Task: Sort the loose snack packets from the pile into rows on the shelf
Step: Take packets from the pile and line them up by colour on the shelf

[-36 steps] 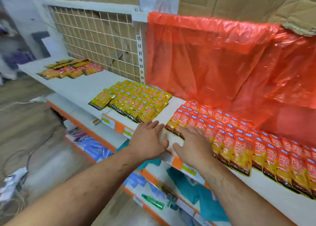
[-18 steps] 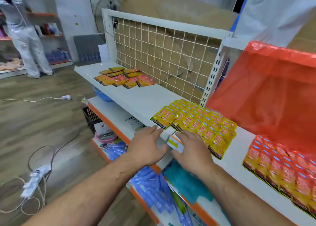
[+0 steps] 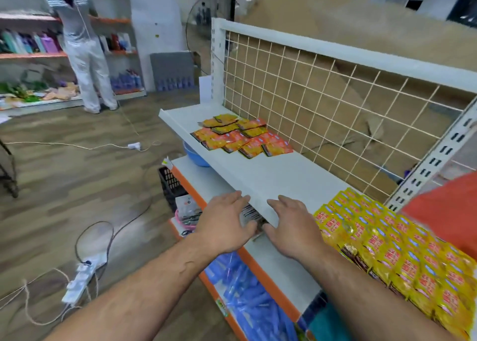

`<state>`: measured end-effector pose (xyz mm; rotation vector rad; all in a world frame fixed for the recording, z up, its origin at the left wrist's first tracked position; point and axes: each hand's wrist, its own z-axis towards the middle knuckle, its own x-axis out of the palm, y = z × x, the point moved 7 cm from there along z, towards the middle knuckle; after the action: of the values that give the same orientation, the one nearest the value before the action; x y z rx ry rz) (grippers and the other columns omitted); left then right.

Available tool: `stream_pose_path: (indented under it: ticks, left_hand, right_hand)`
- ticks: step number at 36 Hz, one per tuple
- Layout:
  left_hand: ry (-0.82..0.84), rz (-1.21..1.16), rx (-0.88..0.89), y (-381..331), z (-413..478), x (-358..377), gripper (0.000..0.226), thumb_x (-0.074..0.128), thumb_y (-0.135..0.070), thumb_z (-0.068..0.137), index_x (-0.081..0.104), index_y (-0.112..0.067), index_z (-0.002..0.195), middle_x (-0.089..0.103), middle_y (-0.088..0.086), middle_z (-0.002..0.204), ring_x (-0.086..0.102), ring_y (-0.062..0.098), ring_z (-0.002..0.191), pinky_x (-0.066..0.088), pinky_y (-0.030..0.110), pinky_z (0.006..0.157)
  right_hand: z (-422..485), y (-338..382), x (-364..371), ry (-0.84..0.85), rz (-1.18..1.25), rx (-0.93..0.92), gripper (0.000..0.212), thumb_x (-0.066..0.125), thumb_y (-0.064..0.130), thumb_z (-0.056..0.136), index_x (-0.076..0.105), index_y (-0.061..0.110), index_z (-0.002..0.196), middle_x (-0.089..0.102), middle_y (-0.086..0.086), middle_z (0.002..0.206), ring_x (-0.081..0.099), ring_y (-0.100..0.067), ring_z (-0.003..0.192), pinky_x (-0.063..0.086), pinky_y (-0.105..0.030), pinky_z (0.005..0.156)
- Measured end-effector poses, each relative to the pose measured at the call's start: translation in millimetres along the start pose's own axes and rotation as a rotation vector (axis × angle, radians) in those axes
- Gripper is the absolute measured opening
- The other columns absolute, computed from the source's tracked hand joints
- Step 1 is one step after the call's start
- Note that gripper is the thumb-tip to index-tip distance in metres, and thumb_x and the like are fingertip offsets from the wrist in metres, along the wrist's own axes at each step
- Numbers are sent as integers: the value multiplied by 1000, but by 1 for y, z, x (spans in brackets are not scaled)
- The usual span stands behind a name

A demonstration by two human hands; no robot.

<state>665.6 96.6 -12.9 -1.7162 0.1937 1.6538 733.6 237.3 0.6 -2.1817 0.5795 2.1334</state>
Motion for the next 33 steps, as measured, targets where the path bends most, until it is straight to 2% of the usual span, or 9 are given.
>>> stream_pose_path:
  ticks: [3,8,16,19,23,27,29,31,33]
  left_hand:
    - [10,22,1,14,30,-2,78,36,-59,80,36,-25,150,31,4,158,27,21,145,19,33,119]
    - [48,92,6,34,84,-4,69,47,-54,92,30,-26,153,24,1,161,20,21,148,16,35,120]
    - [104,121,27,56,173,2,73,45,-59,87,32,-28,152,27,0,160,23,21,147,16,36,120]
    - [107,122,87,54,202,5,73,42,-59,86,36,-25,150,37,1,155,31,21,142,21,33,118]
    - [111,111,153,55,245,10,57,49,-46,94,44,-21,145,49,0,144,40,22,132,31,30,110]
    - [121,100,178,62,285,18,51,47,-38,92,50,-19,139,57,5,127,44,27,124,43,36,99]
    - [144,100,192,64,301,20,48,47,-35,91,49,-19,136,55,8,120,45,29,120,46,38,91]
    - [171,102,203,65,314,21,47,47,-34,92,47,-19,136,51,9,122,45,27,121,47,37,89]
    - [196,105,210,67,325,24,47,47,-37,93,45,-18,137,49,9,127,45,26,122,45,36,92]
  right_hand:
    - [38,5,4,8,2,-19,65,54,48,92,33,31,152,26,2,160,20,-21,146,28,-37,116]
    - [103,7,8,19,34,-39,65,55,48,91,35,30,151,28,1,160,21,-21,146,29,-35,116]
    - [192,-4,5,31,62,-4,63,55,47,92,37,30,150,30,3,159,21,-18,146,33,-37,114]
    - [217,-15,7,30,75,68,62,55,47,92,39,27,149,37,2,154,29,-20,142,36,-37,111]
    - [247,-36,8,-7,101,226,55,54,46,92,46,26,143,50,-1,138,43,-23,129,44,-35,97]
    - [271,-52,14,-43,121,378,42,46,51,89,51,31,125,53,-2,116,56,-26,109,49,-34,81]
    - [281,-59,20,-51,129,441,41,39,59,83,48,36,116,50,-1,106,58,-29,100,51,-35,77]
    - [289,-65,24,-61,190,515,48,42,65,84,41,41,126,44,-4,109,59,-34,97,50,-36,80]
    - [297,-70,26,-75,203,567,63,39,71,87,25,46,144,39,-8,123,59,-36,105,48,-38,88]
